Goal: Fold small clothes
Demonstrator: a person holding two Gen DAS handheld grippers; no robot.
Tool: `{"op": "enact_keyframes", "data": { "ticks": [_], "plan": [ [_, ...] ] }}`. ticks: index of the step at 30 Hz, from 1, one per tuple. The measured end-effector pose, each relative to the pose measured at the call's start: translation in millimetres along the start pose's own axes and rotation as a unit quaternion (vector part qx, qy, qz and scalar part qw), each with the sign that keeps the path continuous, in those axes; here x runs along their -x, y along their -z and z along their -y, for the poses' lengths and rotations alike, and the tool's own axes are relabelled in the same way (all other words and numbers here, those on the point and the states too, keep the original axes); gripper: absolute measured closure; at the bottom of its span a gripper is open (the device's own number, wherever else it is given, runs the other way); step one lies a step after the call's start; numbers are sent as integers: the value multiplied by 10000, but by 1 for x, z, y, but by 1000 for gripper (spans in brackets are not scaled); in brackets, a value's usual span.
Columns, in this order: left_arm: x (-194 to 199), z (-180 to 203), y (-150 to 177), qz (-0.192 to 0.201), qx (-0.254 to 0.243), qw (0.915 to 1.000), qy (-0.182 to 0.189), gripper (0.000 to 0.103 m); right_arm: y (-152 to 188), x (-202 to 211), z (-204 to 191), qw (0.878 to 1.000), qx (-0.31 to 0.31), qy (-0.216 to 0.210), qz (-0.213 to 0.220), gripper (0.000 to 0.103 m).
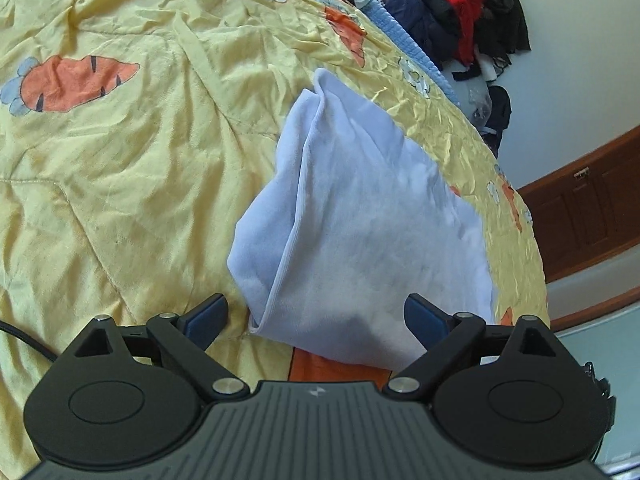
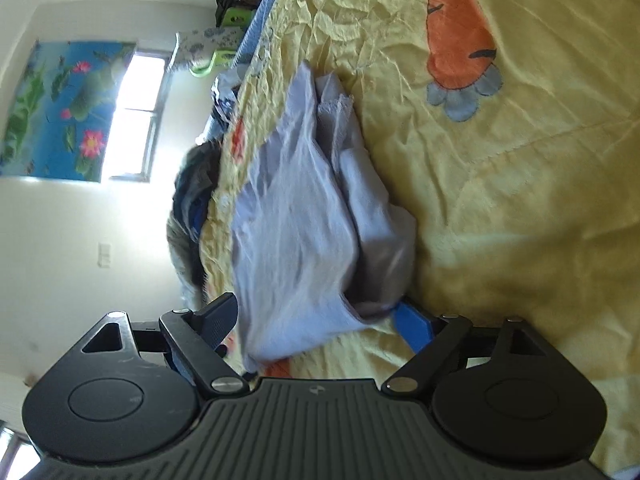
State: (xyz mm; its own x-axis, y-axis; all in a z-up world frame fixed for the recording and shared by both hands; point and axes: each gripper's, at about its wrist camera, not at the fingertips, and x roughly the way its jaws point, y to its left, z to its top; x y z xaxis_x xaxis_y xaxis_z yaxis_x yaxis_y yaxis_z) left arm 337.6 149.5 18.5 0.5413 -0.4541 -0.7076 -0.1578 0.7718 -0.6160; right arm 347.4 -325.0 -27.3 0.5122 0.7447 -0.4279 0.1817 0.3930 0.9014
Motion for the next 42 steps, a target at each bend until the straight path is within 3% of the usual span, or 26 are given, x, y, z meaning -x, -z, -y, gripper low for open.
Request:
{"op": "enact_keyframes", "data": {
  "ticks": [2,4,6,10,11,12,13,15,19,23,29,36,42],
  "plan": [
    [-3,2,-1,0,27,10000,-30,28,-1,-4,2,9998,-110,-129,133,19],
    [-5,7,0,65,-99,9993,-348,54,0,-7,0,9997,-78,-121,211,23],
    [-6,9,0,76,-283,9984,-491,57,0,-10,1,9997,-28,-17,231,38],
    [-7,9,1,165,-243,9985,-470,57,0,-15,9,9994,-114,-186,260,45],
    [-7,11,2,227,-277,9979,-536,63,-1,-16,11,9994,-167,-161,272,59],
    [-8,14,4,306,-406,9960,-733,77,0,-19,13,9996,-177,-47,233,81],
    [-9,15,7,368,-566,9938,-879,86,0,-23,14,9997,-97,115,169,89],
    [-10,15,8,369,-616,9932,-915,92,6,-22,11,9989,232,282,303,89],
    [-3,23,6,406,-754,9910,-1027,96,9,-12,-6,9970,570,161,491,90],
    [16,33,11,449,-938,9907,-877,96,4,7,-19,9967,653,-87,484,90],
    [32,34,36,284,-1129,9896,-849,96,19,24,-1,9984,490,-65,287,90],
    [67,29,92,188,-1250,9887,-803,96,64,63,9,9990,391,-191,130,90],
    [75,19,142,9,-1388,9846,-1063,96,100,88,19,9994,314,-123,-108,90]
  ]
}}
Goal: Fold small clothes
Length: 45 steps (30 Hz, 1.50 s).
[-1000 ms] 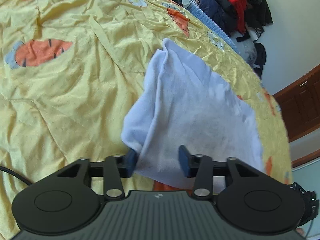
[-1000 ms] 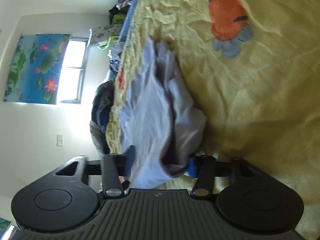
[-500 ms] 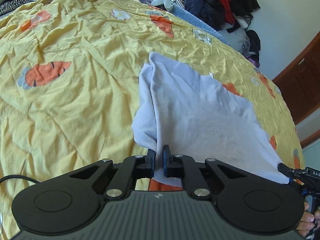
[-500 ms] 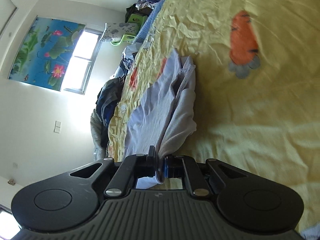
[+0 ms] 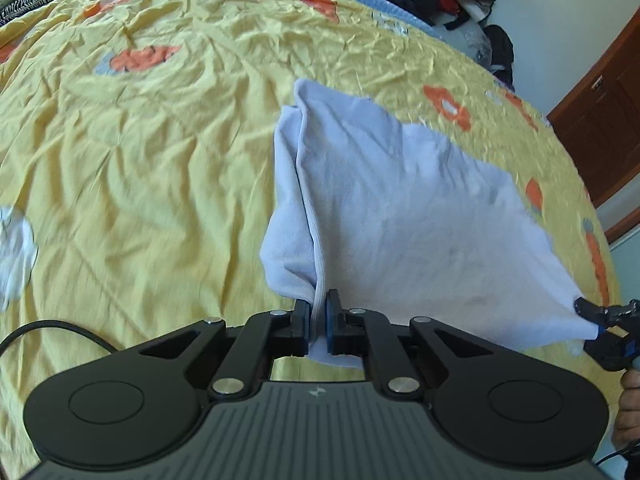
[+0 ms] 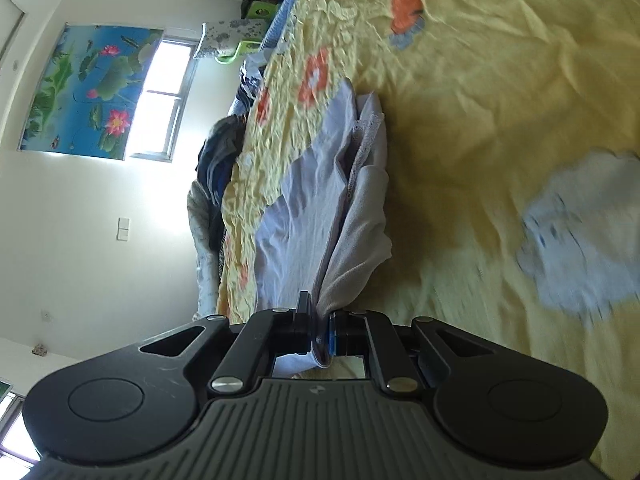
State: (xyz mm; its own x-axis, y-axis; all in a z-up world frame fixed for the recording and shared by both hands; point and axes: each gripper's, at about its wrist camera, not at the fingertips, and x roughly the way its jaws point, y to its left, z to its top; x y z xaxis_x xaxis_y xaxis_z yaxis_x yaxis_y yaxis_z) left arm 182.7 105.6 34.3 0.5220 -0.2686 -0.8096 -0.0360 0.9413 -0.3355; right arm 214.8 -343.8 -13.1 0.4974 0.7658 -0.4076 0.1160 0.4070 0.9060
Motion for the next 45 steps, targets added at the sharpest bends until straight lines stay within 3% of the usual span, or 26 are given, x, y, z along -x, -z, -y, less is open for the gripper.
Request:
{"op": "enact_keyframes", "data": {
  "ticks": [5,8,10,12,15,17,19,21,24,27,29,31,32,34,36,38,40,42,45],
  "plan": [
    [-8,1,12,79,-175,9998,-101,94,8,-1,25,9997,-213,108,35,90],
    [-8,-1,13,113,-111,9998,-78,90,12,-7,33,9985,-194,493,110,84],
    [-3,-3,12,140,-95,9998,-107,76,15,-4,33,9981,-87,579,194,75],
    [10,-6,13,357,-105,9980,-511,64,18,4,21,9954,213,839,403,64],
    [39,-7,13,883,-206,9907,-1014,64,19,28,-3,9803,808,1329,1220,60],
    [56,2,9,1291,-393,9849,-1088,64,16,36,-20,9766,1057,1066,1537,59],
    [58,20,3,1574,-681,9807,-935,64,7,27,-36,9792,1109,604,1589,49],
    [42,42,-4,1712,-922,9780,-759,63,-7,2,-51,9828,1114,243,1455,39],
    [-2,79,-19,1556,-1358,9755,-759,64,-36,-54,-69,9872,1163,56,1086,39],
    [-43,93,-34,1222,-1647,9747,-891,64,-71,-108,-71,9931,878,325,701,39],
    [-64,87,-41,962,-1531,9776,-1074,64,-86,-127,-65,9945,639,545,623,37],
    [-72,78,-42,944,-1434,9799,-1017,55,-95,-137,-56,9933,582,834,558,34],
    [-72,77,-42,918,-1425,9808,-963,53,-96,-140,-45,9927,474,991,493,44],
    [-73,78,-40,883,-1505,9804,-912,44,-95,-134,-26,9943,463,810,524,62],
    [-75,83,-40,858,-1648,9777,-979,42,-95,-131,-15,9945,370,868,465,83],
    [-75,86,-46,763,-1629,9781,-1043,42,-96,-130,-11,9949,303,862,430,84],
    [-72,87,-56,767,-1513,9801,-1035,42,-94,-125,-20,9940,307,910,528,68],
    [-74,89,-65,853,-1559,9773,-1156,41,-91,-119,-39,9915,667,794,789,40],
    [-87,87,-80,820,-1467,9761,-1378,41,-92,-125,-67,9861,1156,749,930,36]
  ]
}}
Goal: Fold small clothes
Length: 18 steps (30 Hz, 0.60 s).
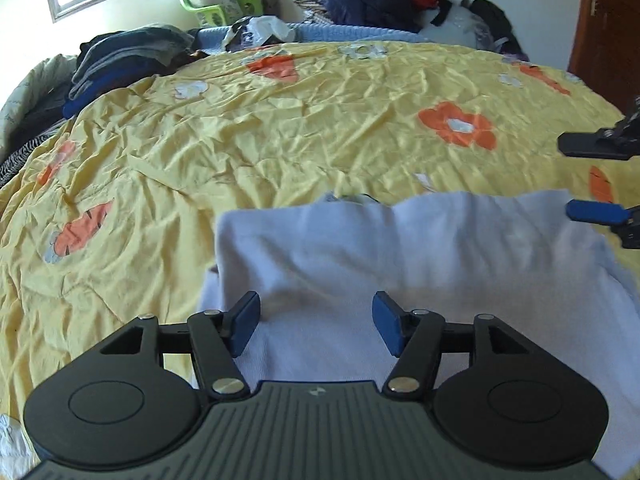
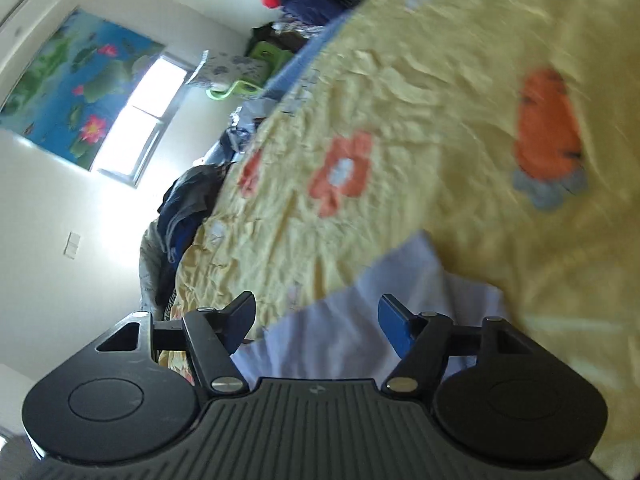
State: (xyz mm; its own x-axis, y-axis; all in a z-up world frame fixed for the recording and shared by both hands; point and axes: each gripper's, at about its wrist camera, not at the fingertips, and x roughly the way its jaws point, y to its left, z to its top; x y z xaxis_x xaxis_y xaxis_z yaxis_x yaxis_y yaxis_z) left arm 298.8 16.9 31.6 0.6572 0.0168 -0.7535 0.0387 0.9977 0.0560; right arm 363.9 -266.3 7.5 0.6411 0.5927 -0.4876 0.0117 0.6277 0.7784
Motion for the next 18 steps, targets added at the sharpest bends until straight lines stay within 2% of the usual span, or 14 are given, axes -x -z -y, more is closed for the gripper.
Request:
{"op": "enact_keyframes", "data": {
  "ticks": [4,8,11,15,18],
  "plan": [
    [-18,-3,-10,-76,68,9999,-67,41,-7,-20,-15,9992,235,207,-247,34],
    [-27,-6,-14,-75,141,9999,-48,36,-4,-38,-5,9973,117,421,-583,30],
    [-29,-6,-13,-27,163,9999,-16,33,-1,-36,10,9984,-85,200,-522,34],
    [-32,-10,-11,74,249,9996,71,28,-2,-33,20,9982,-197,195,-537,52],
    [-33,-10,-10,131,230,9996,67,26,-3,-33,22,9980,-189,206,-573,54]
  ]
}}
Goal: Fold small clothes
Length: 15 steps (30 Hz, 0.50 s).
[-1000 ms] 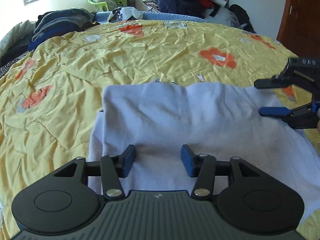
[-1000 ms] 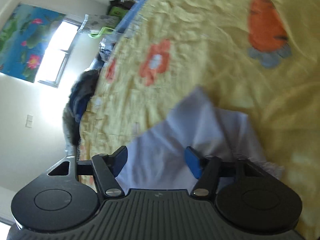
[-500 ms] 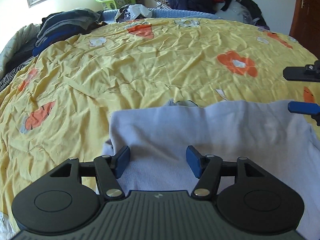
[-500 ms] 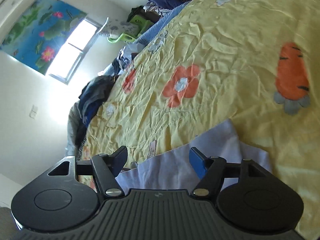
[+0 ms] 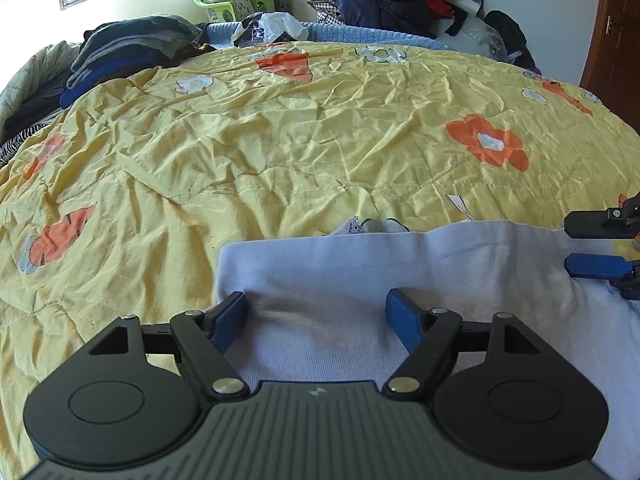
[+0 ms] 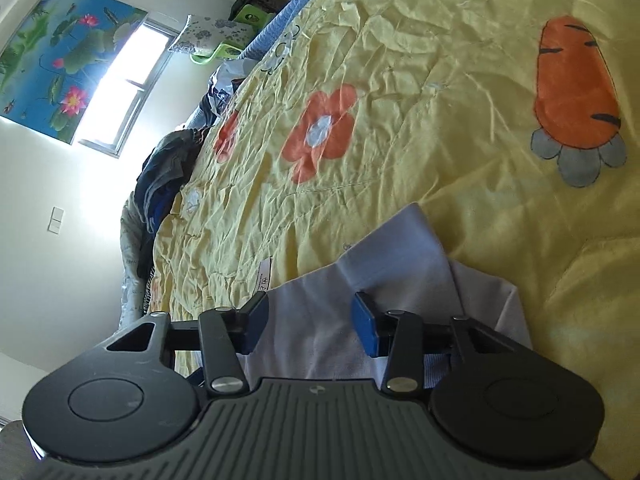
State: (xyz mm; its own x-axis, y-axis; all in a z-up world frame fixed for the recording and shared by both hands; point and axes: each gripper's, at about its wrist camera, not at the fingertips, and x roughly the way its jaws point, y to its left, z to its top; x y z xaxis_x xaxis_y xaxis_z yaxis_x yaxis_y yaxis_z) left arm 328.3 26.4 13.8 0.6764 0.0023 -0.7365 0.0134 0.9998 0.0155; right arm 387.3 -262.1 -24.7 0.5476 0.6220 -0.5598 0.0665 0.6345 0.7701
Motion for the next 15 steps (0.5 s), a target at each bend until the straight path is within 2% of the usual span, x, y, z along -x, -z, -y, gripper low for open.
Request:
{"op": "enact_keyframes", "data": {
  "ticks": [3,5,6,7,8,11,15],
  "plan": [
    [0,0,1,51,-38,10000,0,24,-1,0,0,10000,1,18,-11,55],
    [3,-2,-1,16,-66,10000,-17,24,0,3,-5,9998,28,198,-6,55],
    [9,-5,-2,24,3,10000,-49,25,2,10,-10,9995,18,315,44,54],
    [17,-9,-1,77,107,9999,-74,25,7,19,-16,9996,71,255,122,51],
    [30,-15,1,198,236,9995,-16,25,13,30,-21,9997,193,49,165,50],
    [68,-22,16,569,436,9971,257,25,41,65,-26,9978,355,-508,254,34],
    [91,-15,51,739,432,9929,826,25,76,78,-13,9983,338,-474,58,33]
  ]
}}
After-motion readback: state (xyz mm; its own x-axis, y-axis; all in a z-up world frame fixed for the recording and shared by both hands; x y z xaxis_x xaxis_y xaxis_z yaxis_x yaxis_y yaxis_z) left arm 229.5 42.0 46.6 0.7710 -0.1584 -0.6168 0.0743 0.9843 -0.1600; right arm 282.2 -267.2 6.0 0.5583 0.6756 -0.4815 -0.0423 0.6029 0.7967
